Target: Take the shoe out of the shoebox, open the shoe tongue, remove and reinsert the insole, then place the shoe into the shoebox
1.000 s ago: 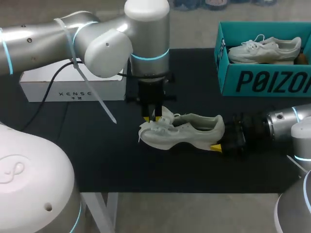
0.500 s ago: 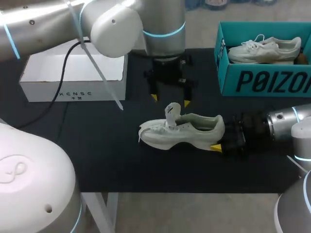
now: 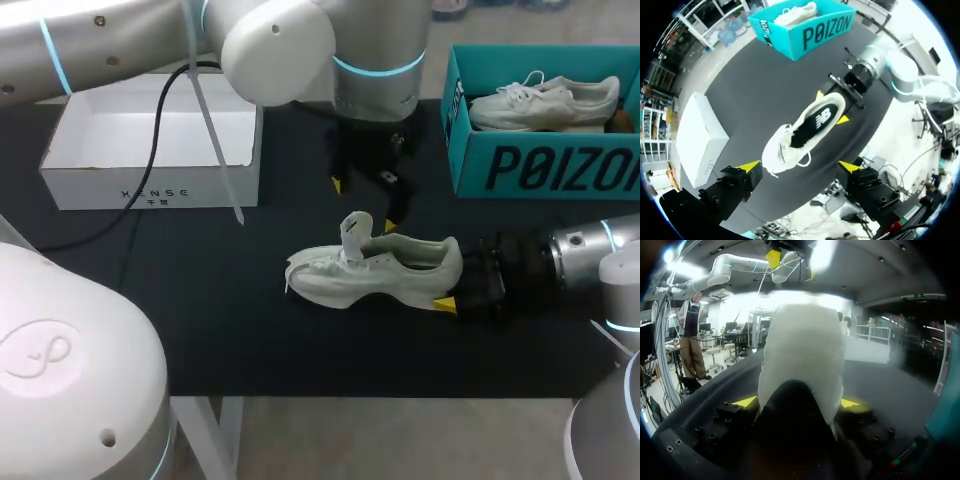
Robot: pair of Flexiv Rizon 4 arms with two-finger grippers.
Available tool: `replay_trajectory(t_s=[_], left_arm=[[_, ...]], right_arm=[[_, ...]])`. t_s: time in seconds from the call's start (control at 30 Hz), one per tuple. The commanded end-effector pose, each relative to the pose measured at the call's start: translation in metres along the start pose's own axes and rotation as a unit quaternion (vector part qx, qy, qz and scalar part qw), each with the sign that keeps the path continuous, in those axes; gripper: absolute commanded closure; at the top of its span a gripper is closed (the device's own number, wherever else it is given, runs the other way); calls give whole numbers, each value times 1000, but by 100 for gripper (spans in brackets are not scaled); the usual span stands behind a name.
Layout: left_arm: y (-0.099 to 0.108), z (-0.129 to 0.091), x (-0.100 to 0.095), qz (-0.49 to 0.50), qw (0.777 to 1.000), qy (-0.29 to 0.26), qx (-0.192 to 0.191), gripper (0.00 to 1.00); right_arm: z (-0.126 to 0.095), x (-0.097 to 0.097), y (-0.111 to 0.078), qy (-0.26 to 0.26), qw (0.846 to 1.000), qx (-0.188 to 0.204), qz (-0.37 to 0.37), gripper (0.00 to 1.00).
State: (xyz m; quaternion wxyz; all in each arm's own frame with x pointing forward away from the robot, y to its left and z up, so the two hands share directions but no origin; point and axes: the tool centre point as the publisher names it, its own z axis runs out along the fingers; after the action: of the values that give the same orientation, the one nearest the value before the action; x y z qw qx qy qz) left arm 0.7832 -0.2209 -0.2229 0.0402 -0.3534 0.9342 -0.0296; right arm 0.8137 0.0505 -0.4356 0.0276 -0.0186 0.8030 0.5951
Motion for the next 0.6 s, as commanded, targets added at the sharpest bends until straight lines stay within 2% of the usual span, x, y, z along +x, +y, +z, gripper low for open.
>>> replay_trajectory(t_s=[0.03,0.1,0.2,0.27,0.43,0.57,0.6], left_arm=[[-1,0,-1,193,981,-10,-2,0],[-2,0,-1,227,974,-18,-14,0],[-6,1,0,334,942,-13,3,0],[-9,2,0,377,926,-23,-7,0],[-8,4,-4,413,911,-5,-1,0],[-7,20,-4,435,900,6,-8,0],[-7,25,-5,433,901,13,-8,23]], right_arm=[[2,0,-5,-1,1000,1,0,100],[2,0,-5,-1,1000,1,0,100],[2,0,-5,-1,1000,1,0,100],[2,0,-5,-1,1000,1,0,100],[2,0,-5,-1,1000,1,0,100],[2,0,-5,-1,1000,1,0,100],[2,0,-5,-1,1000,1,0,100]])
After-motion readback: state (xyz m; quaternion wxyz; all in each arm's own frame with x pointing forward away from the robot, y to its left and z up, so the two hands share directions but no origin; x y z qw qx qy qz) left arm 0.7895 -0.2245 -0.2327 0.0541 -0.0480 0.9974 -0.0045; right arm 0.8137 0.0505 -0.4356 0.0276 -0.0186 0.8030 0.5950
